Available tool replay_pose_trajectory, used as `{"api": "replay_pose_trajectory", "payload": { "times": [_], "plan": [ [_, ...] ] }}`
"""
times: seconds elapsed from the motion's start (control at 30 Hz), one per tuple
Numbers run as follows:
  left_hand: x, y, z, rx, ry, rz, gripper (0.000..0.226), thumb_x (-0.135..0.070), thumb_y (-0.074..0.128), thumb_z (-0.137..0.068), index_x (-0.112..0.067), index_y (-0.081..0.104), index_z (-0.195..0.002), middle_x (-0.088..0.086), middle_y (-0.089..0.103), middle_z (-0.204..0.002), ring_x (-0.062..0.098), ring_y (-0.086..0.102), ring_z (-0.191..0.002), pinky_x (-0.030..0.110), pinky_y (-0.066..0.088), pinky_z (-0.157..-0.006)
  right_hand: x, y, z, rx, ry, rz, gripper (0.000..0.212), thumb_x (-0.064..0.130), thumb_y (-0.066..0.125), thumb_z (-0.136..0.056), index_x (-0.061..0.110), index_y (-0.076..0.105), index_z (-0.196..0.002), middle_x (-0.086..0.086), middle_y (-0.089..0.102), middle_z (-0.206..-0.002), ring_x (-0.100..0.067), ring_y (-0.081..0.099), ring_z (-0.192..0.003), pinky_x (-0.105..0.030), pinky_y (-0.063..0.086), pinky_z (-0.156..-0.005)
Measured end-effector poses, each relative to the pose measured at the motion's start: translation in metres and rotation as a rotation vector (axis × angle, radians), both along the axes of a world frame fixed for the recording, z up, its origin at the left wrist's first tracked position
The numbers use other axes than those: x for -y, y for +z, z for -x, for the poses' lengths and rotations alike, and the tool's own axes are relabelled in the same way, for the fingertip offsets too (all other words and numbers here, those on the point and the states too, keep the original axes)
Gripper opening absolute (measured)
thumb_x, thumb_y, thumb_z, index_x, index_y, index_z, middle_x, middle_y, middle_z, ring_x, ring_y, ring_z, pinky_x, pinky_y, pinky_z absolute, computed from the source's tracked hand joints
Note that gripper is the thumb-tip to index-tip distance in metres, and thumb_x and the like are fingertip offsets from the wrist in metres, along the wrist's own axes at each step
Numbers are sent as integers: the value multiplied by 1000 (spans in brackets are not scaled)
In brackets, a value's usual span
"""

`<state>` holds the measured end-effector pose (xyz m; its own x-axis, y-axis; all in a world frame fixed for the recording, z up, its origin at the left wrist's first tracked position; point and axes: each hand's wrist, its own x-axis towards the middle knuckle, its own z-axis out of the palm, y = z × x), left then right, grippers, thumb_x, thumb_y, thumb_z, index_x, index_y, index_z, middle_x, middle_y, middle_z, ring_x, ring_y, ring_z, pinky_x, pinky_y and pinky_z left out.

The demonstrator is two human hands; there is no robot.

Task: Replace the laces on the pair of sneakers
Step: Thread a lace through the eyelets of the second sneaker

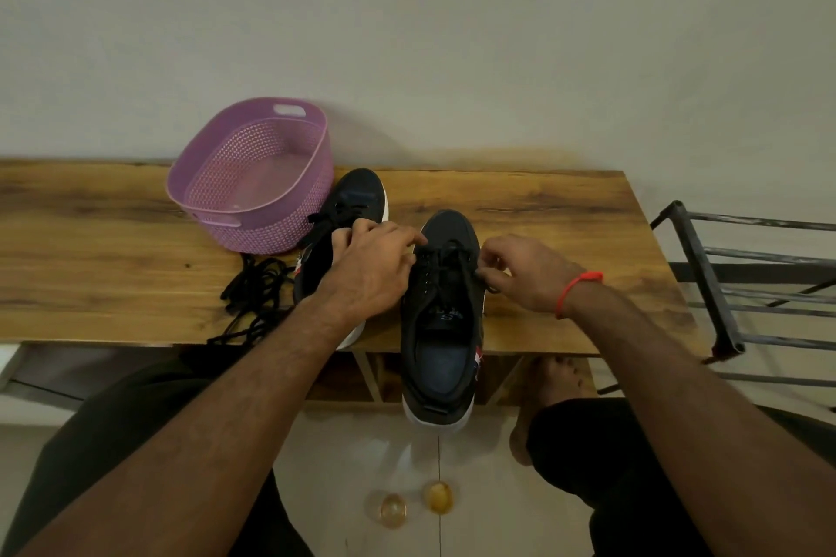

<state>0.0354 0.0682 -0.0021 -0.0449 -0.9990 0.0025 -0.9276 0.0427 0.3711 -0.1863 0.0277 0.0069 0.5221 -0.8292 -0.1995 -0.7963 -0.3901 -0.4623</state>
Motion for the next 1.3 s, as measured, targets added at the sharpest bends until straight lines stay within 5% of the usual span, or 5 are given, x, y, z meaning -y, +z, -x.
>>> {"api": "replay_pose_trajectory", "payload": {
  "times": [0.17, 0.57, 0.77, 1.0, 1.3],
  "plan": [
    [-2, 2, 1, 33, -15, -21, 29, -35, 51, -103, -42, 57, -130, -13, 54, -139, 17, 31, -135, 41, 14, -107, 10, 5, 44, -433, -100, -189, 14, 26, 57, -98, 15, 63, -104, -7, 64, -105, -22, 59, -96, -32, 46, -78],
    [1, -2, 7, 83, -5, -18, 40, -42, 52, -101, -39, 48, -140, -11, 55, -141, 18, 33, -136, 44, 14, -107, 3, -16, -3, 16, 36, 160, 5, 31, 56, -96, 25, 55, -95, 4, 50, -105, -14, 46, -103, -31, 43, -89],
    [-1, 1, 6, 46, 9, -10, 25, -44, 55, -99, -36, 56, -123, -10, 58, -133, 17, 36, -132, 42, 14, -105, 12, 12, 39, -782, -132, -323, 30, 31, 62, -93, 15, 64, -118, -7, 63, -113, -20, 57, -99, -27, 45, -72],
    [-1, 4, 7, 89, -12, -3, 14, -50, 54, -99, -39, 61, -104, -13, 58, -125, 17, 38, -127, 43, 17, -101, 10, 5, 20, -151, -68, 42, 20, 45, 57, -95, 30, 55, -109, 2, 55, -119, -19, 49, -114, -44, 46, -100],
    [0, 0, 10, 191, 16, -5, 19, -44, 48, -102, -33, 63, -104, -10, 58, -124, 18, 41, -123, 44, 22, -103, 1, -6, 3, -228, 58, 124, 17, 39, 54, -96, 23, 59, -100, 1, 54, -112, -18, 47, -109, -42, 44, -97]
  ]
}}
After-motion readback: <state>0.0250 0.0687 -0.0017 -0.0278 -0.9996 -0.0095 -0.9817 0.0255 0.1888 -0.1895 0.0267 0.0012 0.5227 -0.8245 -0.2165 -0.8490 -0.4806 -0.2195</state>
